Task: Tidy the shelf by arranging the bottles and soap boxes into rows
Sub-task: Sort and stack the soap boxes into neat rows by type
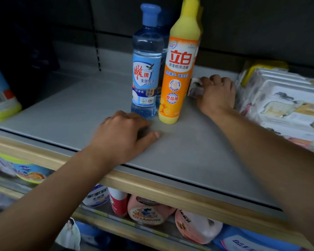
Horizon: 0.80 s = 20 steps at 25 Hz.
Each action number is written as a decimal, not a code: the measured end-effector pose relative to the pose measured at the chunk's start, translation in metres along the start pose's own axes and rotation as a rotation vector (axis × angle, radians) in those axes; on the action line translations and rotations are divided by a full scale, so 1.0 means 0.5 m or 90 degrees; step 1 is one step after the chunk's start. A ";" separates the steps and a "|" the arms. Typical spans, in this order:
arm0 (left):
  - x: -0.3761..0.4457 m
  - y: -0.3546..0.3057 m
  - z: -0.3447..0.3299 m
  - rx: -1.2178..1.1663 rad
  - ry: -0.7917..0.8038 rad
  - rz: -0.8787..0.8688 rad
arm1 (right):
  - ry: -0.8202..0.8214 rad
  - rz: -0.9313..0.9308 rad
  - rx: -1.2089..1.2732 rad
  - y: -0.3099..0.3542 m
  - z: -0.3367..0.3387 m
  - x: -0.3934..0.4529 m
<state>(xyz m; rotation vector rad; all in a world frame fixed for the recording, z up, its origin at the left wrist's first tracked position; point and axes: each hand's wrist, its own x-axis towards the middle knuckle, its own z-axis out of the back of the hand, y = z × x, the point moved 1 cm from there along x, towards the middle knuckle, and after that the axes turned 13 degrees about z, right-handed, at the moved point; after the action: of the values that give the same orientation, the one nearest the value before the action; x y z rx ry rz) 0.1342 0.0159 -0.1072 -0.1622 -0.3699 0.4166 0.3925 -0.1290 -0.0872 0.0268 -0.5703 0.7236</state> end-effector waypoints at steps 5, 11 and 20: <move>-0.002 -0.002 0.001 -0.020 0.006 -0.003 | 0.092 -0.003 0.064 -0.006 -0.009 -0.003; 0.000 0.002 0.000 -0.040 -0.003 -0.003 | 0.158 -0.010 0.129 -0.020 -0.042 0.036; 0.002 0.006 -0.004 -0.039 0.004 0.010 | 0.207 0.000 0.103 -0.028 -0.038 0.044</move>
<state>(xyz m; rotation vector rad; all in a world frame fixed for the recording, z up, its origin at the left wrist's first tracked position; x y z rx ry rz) 0.1348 0.0190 -0.1092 -0.2255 -0.3750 0.4197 0.4236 -0.1220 -0.0899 0.0576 -0.2006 0.7535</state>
